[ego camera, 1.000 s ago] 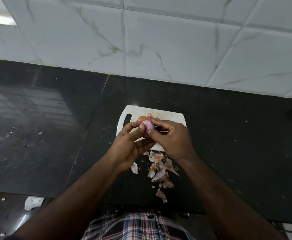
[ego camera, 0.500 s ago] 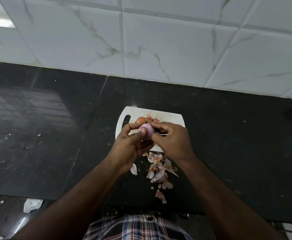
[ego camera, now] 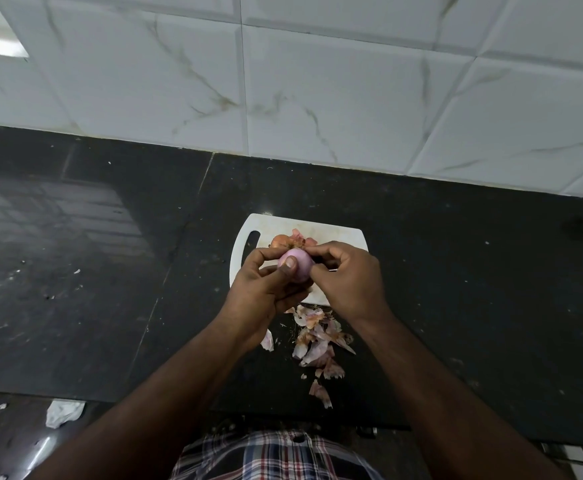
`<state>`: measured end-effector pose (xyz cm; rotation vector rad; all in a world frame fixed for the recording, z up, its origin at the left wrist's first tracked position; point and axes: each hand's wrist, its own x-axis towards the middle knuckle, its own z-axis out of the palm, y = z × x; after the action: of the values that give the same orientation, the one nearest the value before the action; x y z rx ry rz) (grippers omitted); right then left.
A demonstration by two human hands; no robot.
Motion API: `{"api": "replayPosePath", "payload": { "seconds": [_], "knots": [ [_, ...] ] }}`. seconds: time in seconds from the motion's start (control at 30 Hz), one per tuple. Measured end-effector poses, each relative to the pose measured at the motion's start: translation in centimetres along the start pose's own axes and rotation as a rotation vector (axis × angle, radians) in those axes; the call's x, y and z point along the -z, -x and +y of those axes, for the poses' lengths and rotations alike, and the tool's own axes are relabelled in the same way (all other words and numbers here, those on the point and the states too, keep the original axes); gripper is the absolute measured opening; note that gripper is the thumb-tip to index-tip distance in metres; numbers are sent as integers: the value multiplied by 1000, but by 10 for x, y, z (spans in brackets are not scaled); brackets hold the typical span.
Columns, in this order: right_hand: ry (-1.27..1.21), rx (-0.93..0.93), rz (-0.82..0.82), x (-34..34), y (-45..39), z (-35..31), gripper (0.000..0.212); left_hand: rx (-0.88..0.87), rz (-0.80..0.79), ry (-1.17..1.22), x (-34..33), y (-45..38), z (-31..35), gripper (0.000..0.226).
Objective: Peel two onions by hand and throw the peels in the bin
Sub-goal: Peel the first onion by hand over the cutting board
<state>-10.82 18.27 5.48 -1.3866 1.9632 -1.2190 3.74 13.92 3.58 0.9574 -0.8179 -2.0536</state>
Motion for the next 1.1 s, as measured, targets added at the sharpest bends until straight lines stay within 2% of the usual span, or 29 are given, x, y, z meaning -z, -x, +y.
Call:
{"api": "replayPosePath", "payload": {
  "seconds": [0.17,0.3,0.5,0.63,0.8,0.9,0.97,1.07,1.1],
  "knots": [
    [-134,-55,-8,0,2,5,25,35,19,36,2,-2,2,41],
    [-58,1,24,-1,8,5,25,33,48,45,2,-2,3,39],
    [-7,9,80,2,2,3,17,113,-38,47,5,2,8,36],
    [99,-11,17,6,-2,7,16,127,-83,13,5,3,10,41],
    [262,-50,-51,6,-3,20,22,173,-103,130,8,5,12,39],
    [310,-89,-188,12,-2,26,19,202,-65,158,10,4,17,38],
    [274,-87,-236,15,-1,25,19,228,-30,177,10,3,20,42],
    [84,-57,-163,13,-3,17,29,239,-17,150,11,1,21,41],
    [17,-41,-184,12,-4,13,35,238,-25,126,10,1,22,41]
  ]
}}
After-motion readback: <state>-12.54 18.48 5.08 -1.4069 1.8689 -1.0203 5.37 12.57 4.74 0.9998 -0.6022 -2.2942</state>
